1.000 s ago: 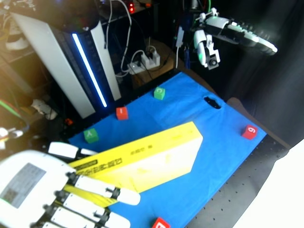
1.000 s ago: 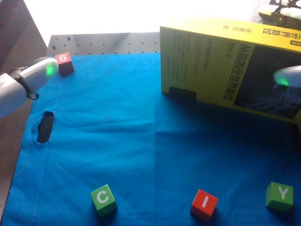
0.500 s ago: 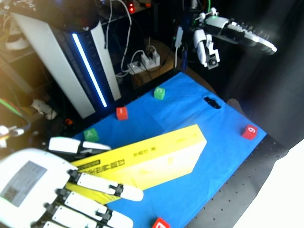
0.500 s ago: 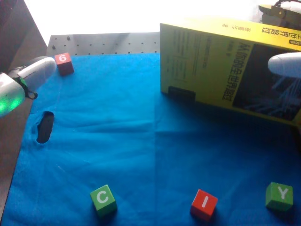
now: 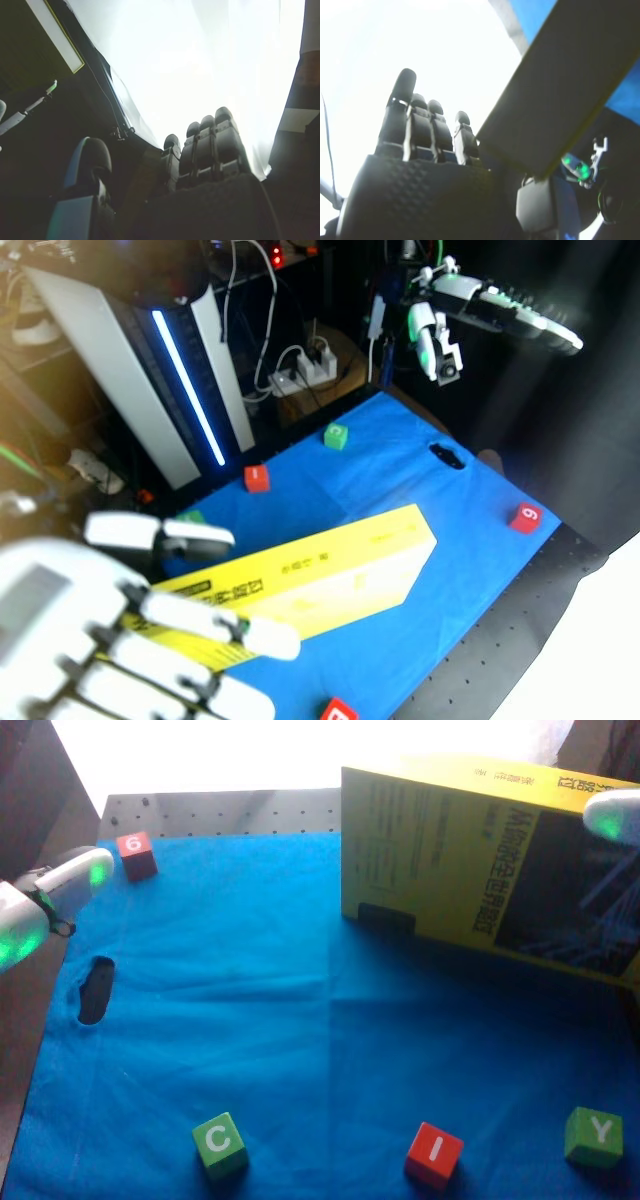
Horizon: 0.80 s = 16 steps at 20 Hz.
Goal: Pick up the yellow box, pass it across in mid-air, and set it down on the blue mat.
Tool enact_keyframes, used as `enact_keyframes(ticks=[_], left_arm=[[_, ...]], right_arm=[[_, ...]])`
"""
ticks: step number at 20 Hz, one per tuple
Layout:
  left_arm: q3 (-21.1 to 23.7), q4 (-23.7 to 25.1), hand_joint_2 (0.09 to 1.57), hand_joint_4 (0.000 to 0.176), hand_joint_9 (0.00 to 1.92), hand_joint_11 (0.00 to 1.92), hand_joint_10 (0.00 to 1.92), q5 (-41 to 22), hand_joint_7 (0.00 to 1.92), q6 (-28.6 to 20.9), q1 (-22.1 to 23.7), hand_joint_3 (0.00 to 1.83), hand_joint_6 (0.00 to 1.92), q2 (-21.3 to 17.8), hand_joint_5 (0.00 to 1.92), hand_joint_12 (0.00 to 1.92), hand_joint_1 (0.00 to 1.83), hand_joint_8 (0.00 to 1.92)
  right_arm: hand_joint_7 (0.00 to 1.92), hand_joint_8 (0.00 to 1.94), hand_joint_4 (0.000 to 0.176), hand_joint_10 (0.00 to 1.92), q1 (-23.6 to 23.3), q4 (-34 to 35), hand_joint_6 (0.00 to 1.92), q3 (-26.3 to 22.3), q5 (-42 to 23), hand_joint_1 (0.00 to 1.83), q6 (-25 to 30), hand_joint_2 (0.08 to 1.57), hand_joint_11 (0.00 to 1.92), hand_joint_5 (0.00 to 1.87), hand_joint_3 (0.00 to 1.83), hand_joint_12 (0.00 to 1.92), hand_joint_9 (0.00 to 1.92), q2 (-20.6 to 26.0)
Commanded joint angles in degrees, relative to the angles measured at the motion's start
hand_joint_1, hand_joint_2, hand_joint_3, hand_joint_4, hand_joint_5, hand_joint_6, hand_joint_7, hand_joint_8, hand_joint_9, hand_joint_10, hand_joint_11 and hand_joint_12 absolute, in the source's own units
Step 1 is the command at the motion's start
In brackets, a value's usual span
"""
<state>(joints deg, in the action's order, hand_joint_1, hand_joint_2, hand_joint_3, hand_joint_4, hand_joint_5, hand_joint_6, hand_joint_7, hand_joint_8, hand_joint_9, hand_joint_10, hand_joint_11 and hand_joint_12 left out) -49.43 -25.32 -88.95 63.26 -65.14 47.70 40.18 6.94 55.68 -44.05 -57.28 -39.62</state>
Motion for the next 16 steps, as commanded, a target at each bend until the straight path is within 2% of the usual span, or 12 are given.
enact_keyframes(ticks=[1,2,4,5,6,7,8,9,12,13,15,16], left_arm=[[0.03,0.82,1.19,0.156,0.0,0.0,0.0,-7.64,0.0,-0.07,0.19,0.0,0.0,-0.51,0.0,0.0,0.56,0.0],[0.2,0.68,1.19,0.156,0.0,0.0,0.0,-8.07,0.0,-0.07,-0.11,0.0,0.0,-0.7,0.0,0.0,0.54,0.0],[0.63,0.11,1.2,0.137,0.0,0.0,0.0,-9.46,0.0,-0.08,-1.27,0.0,0.0,-1.13,0.0,0.0,0.54,0.0],[0.84,-0.17,1.19,0.145,0.0,0.0,0.0,-10.16,0.0,-0.08,-1.78,0.0,0.0,-1.29,0.0,0.0,0.54,0.0],[0.96,-0.33,1.2,0.151,0.0,0.0,0.0,-10.21,0.0,-0.07,-1.94,0.0,0.0,-1.47,0.0,0.0,0.55,0.0],[0.93,-0.33,1.2,0.159,0.0,0.0,0.0,-10.21,0.0,-0.08,-1.95,0.0,0.0,-1.51,0.0,0.0,0.53,0.0],[0.97,-0.33,1.19,0.155,0.0,0.0,0.0,-10.21,0.0,-0.08,-1.95,0.0,0.0,-1.65,0.0,0.0,0.51,0.0],[1.0,-0.32,1.2,0.146,0.0,0.0,0.0,-10.21,0.0,-0.07,-1.95,0.0,0.0,-1.83,0.0,0.0,0.5,0.0],[1.03,-0.2,1.2,0.158,0.0,0.0,0.0,-10.23,0.0,-0.06,-1.95,0.0,0.0,-2.72,0.0,0.0,0.52,0.0],[1.02,-0.14,1.22,0.157,0.0,0.0,0.0,-10.23,0.0,-0.05,-1.95,0.01,0.0,-2.9,0.0,0.0,0.53,0.0],[1.01,0.23,1.26,0.139,0.0,0.0,0.0,-10.24,0.0,-0.02,-1.95,0.02,0.0,-3.54,0.0,0.0,0.5,0.0],[1.03,0.39,1.31,0.15,0.0,0.0,0.0,-10.24,0.0,0.09,-1.95,0.03,0.0,-3.92,0.0,0.0,0.44,0.0]], right_arm=[[0.0,0.0,0.176,0.0,-0.86,-0.09,0.0,-0.46,-9.54,0.0,0.08,1.16,0.0,0.0,0.03,0.0,0.0,0.25],[0.0,0.0,0.167,0.0,-0.85,-0.66,0.0,-1.29,-10.66,0.0,0.08,1.17,0.0,0.0,0.03,0.0,0.0,0.63],[0.0,0.0,0.126,0.0,-0.65,-1.81,0.0,-2.61,-12.36,0.02,0.08,1.2,0.0,0.0,0.01,0.0,0.0,1.39],[0.0,0.0,0.142,0.0,-0.26,-2.12,0.0,-3.13,-13.08,0.02,0.08,1.2,0.0,0.0,0.0,0.43,0.0,1.72],[0.0,0.0,0.153,0.0,0.59,-2.17,0.0,-3.63,-14.5,0.03,0.08,1.19,0.0,0.0,0.0,0.72,0.0,2.04],[0.0,0.0,0.121,0.0,1.5,-2.17,0.0,-4.17,-15.62,0.05,0.08,1.24,0.0,0.0,0.0,0.38,0.0,2.49],[0.0,0.0,0.107,0.0,2.39,-2.16,0.0,-4.76,-16.6,0.06,0.08,1.25,0.0,0.0,0.0,0.07,0.0,3.05],[0.0,0.0,0.109,0.0,3.45,-2.16,0.0,-5.43,-17.94,0.07,0.08,1.25,0.0,0.0,0.0,0.01,0.0,3.67],[0.0,0.0,0.111,0.0,6.4,-1.97,0.0,-7.26,-23.13,0.11,0.08,1.24,0.0,0.0,0.0,0.0,0.0,5.21],[0.0,0.0,0.119,0.0,6.7,-1.97,0.0,-7.48,-23.84,0.17,0.08,1.25,0.0,0.0,0.0,0.0,0.0,5.38],[0.0,0.0,0.129,0.0,7.36,-1.86,0.0,-7.79,-25.99,0.3,0.07,1.29,0.0,0.0,0.01,0.0,0.0,5.54],[0.0,0.0,0.134,0.0,7.57,-1.84,0.0,-7.89,-27.26,0.33,0.07,1.3,0.0,0.0,0.01,0.0,0.0,5.52]])
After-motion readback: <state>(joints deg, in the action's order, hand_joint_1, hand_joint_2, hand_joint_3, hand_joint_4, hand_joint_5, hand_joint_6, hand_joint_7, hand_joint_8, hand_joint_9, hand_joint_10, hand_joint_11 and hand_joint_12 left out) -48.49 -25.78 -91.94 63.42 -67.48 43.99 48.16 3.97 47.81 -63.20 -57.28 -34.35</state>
